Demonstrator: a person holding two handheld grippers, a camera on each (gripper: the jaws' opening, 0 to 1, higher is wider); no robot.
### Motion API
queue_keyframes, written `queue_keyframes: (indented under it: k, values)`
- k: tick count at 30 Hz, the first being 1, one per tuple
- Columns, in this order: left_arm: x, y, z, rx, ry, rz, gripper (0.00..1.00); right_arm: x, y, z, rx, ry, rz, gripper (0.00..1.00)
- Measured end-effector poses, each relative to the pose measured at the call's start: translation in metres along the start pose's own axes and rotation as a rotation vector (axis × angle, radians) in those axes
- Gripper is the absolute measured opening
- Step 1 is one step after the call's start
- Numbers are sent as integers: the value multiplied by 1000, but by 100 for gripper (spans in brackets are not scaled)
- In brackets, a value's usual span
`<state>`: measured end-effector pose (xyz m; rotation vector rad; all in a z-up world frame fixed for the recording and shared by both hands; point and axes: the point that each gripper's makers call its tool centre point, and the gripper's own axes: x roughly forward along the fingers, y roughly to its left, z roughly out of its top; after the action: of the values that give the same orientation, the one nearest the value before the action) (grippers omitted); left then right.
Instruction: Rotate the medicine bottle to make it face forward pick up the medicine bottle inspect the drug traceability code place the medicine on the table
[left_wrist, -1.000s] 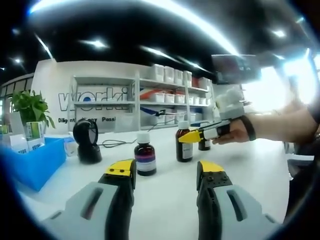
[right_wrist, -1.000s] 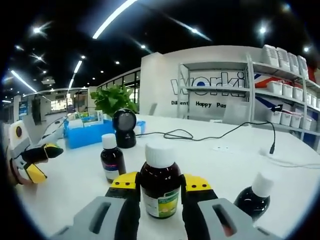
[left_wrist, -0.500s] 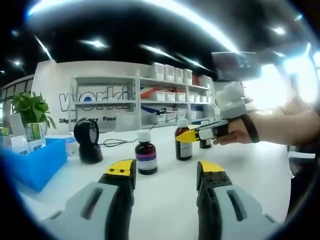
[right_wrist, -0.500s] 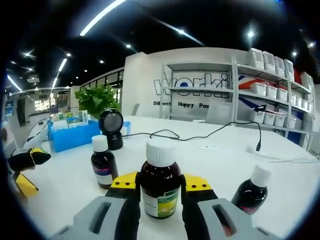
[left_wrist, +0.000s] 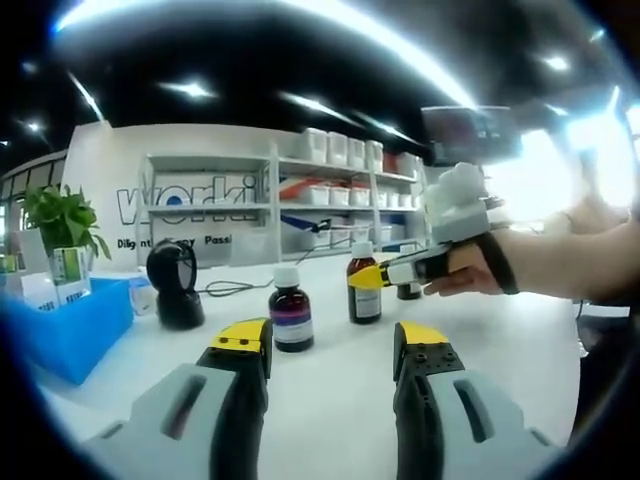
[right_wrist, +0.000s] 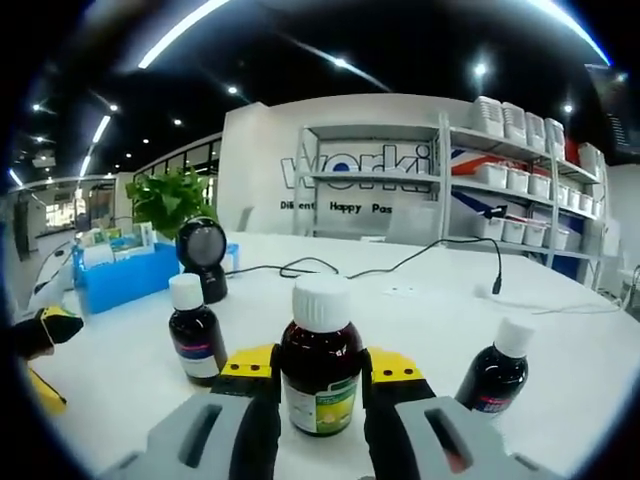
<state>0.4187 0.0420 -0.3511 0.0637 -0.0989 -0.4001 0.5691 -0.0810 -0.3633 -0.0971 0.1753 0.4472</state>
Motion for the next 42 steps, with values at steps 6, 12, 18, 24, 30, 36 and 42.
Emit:
queue_keyframes:
  k: [6,12,18,24,30,36,42]
  values:
    - [0,0,0,-3,-2,-2,39,0,1,0,2,-4,12,28]
    - [0,0,0,-6,-1,-1,39,-2,13,0,21,-18,145,44]
    - [1,0,-1,-7,4,-2,39,-11,1,12,-78,-67,313,45]
    - [1,1,-1,-7,5,2,39,-15,-6,15,-16,-41,471,49]
    - [2,2,-2,-5,10,3,39,-18,0,10,-93,-34,515,48]
    - [1,2,-2,-7,9,0,39,-16,15,3,-163,-33,562,46]
    - [1,2,-2,-9,7,0,39,-8,16,-3,-171,-15,588,46]
